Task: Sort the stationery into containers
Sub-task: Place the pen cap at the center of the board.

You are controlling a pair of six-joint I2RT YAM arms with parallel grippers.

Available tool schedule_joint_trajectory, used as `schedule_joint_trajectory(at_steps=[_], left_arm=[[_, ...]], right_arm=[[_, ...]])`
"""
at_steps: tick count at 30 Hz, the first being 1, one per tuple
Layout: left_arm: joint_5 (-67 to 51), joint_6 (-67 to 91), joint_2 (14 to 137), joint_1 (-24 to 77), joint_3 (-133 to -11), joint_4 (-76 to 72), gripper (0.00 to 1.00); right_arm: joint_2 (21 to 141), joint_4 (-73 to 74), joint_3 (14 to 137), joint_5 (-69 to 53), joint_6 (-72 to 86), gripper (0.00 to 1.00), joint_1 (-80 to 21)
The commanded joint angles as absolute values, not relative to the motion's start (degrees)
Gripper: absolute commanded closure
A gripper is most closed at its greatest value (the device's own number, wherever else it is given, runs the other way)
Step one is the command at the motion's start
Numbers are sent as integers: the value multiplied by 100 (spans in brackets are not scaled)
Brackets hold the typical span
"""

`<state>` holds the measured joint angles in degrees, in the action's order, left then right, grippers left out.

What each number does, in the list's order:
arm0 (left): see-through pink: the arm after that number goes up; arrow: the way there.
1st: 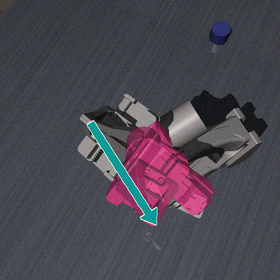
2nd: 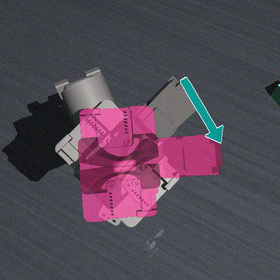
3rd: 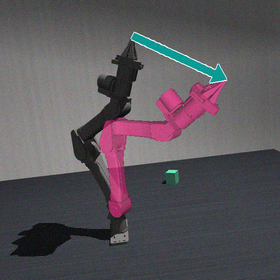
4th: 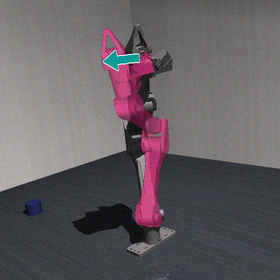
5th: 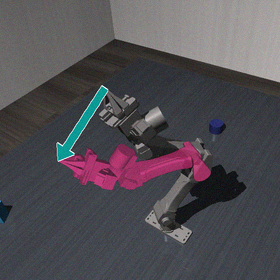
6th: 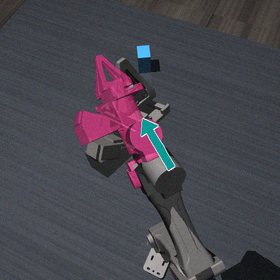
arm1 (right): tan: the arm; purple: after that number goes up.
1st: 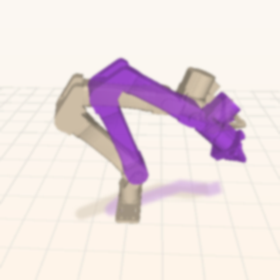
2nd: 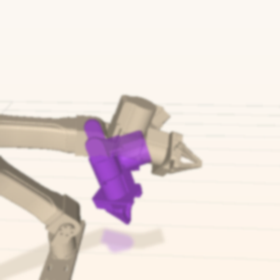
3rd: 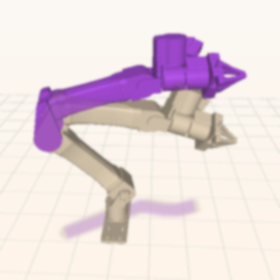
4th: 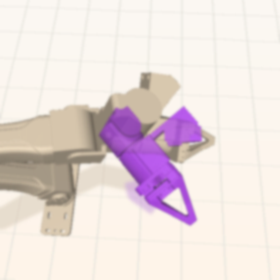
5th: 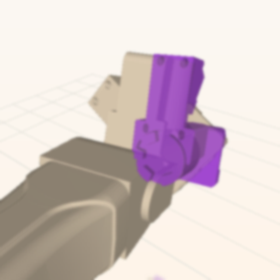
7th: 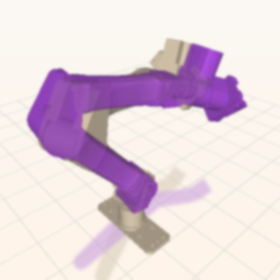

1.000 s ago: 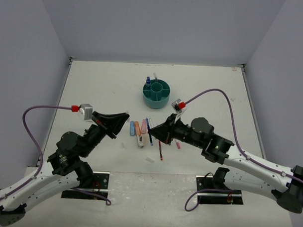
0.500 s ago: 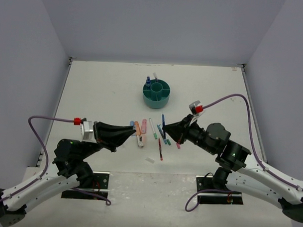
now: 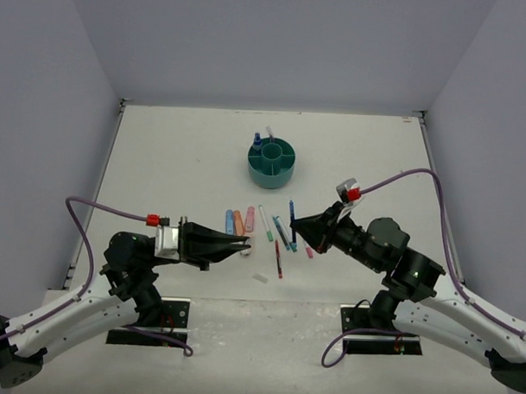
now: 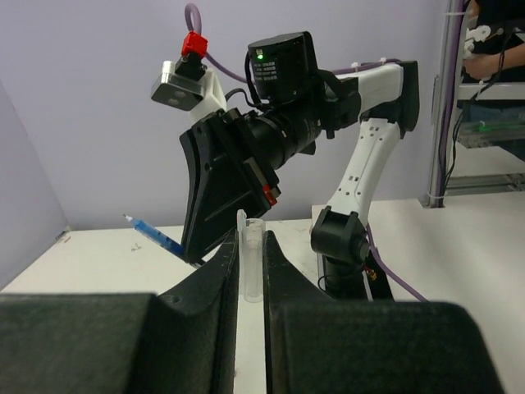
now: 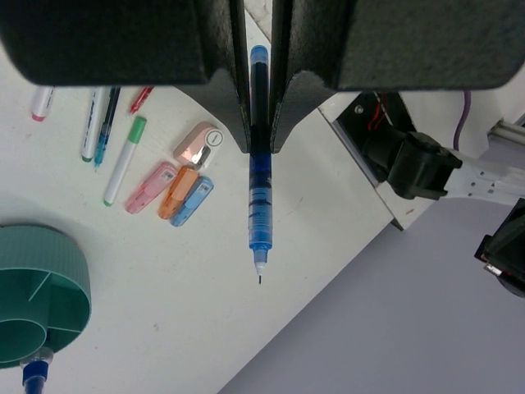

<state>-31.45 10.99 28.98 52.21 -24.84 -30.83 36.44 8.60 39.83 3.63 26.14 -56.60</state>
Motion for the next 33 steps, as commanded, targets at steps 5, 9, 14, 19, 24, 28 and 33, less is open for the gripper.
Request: schedule_joint_trajectory(at_steps=[5,9,14,19,24,28,33], left_arm=[[-1866,773,3252,5221,-2973,-2556,100],[503,1171,3910,5221,-3562,-1094,100],[1136,1248,5323,5221,-4542,566,100],[534,1022,7025,5247,-5368,1570,100],[-433,570,7758,5549,-5541,1886,100],[-839,290,8469,5824,-5778,1956,100],[-953,-93,9625,6307,-6464,2096,100]], right_arm=[[3621,1297,4075,1021,2514,100,-5575],[3560,2317,4401,2047,2768,100,-5456],[3312,3110,4811,2834,2866,100,-5378],[3076,3633,5167,3085,2798,100,-5304],[2769,3891,5264,2999,2799,100,-5296],[2647,4012,5307,2810,2783,100,-5300],[2602,4168,5455,2703,2712,100,-5291]])
